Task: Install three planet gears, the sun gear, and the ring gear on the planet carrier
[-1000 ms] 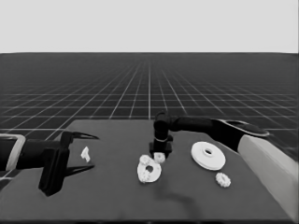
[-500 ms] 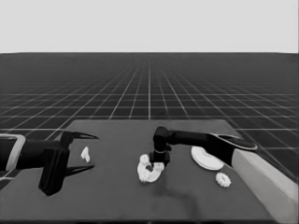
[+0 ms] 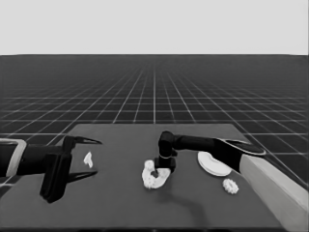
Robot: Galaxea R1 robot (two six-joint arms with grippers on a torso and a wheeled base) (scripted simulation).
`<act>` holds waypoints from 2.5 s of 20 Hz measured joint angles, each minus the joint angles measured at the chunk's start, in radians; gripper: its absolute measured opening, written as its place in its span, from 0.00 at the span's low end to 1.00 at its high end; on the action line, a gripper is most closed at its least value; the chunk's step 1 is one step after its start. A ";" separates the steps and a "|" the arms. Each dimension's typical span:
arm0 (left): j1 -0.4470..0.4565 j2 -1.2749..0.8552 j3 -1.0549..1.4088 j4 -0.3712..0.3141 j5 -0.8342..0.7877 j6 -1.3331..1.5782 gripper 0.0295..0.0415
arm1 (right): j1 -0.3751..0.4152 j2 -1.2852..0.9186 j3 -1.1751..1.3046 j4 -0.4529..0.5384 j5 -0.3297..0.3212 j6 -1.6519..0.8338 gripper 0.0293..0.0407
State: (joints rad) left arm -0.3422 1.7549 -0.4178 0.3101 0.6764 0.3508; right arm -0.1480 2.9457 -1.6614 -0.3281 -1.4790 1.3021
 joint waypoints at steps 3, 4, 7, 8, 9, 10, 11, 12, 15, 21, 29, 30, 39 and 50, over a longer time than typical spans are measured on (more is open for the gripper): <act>0.000 0.000 0.000 0.000 0.000 0.000 0.75 | 0.122 -0.026 0.092 0.113 -0.048 0.055 0.81; 0.000 0.000 0.000 0.000 0.000 0.000 0.75 | 0.136 -0.027 0.097 0.127 -0.051 0.058 0.81; 0.000 0.000 0.000 0.000 0.000 0.000 0.75 | 0.152 -0.028 0.101 0.143 -0.054 0.061 0.81; 0.000 0.000 0.000 0.000 0.000 0.000 0.75 | 0.153 -0.028 0.101 0.144 -0.054 0.061 0.81; 0.000 0.000 0.000 0.000 0.000 0.000 0.75 | 0.154 -0.028 0.102 0.145 -0.054 0.061 0.81; 0.000 0.000 0.000 0.000 0.000 0.000 0.75 | 0.154 -0.028 0.102 0.146 -0.054 0.061 0.81; 0.000 0.000 0.000 0.000 0.000 0.000 0.75 | 0.153 -0.290 0.492 0.143 -0.054 0.074 0.81; 0.000 0.000 0.000 0.000 0.000 0.000 0.75 | 0.153 -0.598 0.638 0.147 -0.037 -0.028 0.81; 0.000 0.000 0.000 0.000 0.000 0.000 0.75 | 0.154 -0.882 0.552 0.170 0.014 -0.340 0.81; 0.000 0.000 0.000 0.000 0.000 0.000 0.75 | 0.062 -0.896 0.461 0.107 0.091 -0.436 0.81; 0.000 0.000 0.000 0.000 0.000 0.000 0.75 | -0.073 -0.844 0.367 0.018 0.188 -0.454 0.81; 0.000 0.000 0.000 0.000 0.000 0.000 0.75 | -0.073 -0.844 0.366 0.017 0.188 -0.454 0.81; 0.000 0.000 0.000 0.000 0.000 0.000 0.75 | -0.074 -0.843 0.365 0.016 0.189 -0.454 0.14; 0.000 0.000 0.000 0.000 0.000 0.000 0.75 | 0.153 -0.915 0.490 0.181 0.028 -0.435 0.14</act>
State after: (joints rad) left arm -0.3422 1.7549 -0.4178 0.3101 0.6764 0.3508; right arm 0.0055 2.0309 -1.1709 -0.1471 -1.4514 0.8673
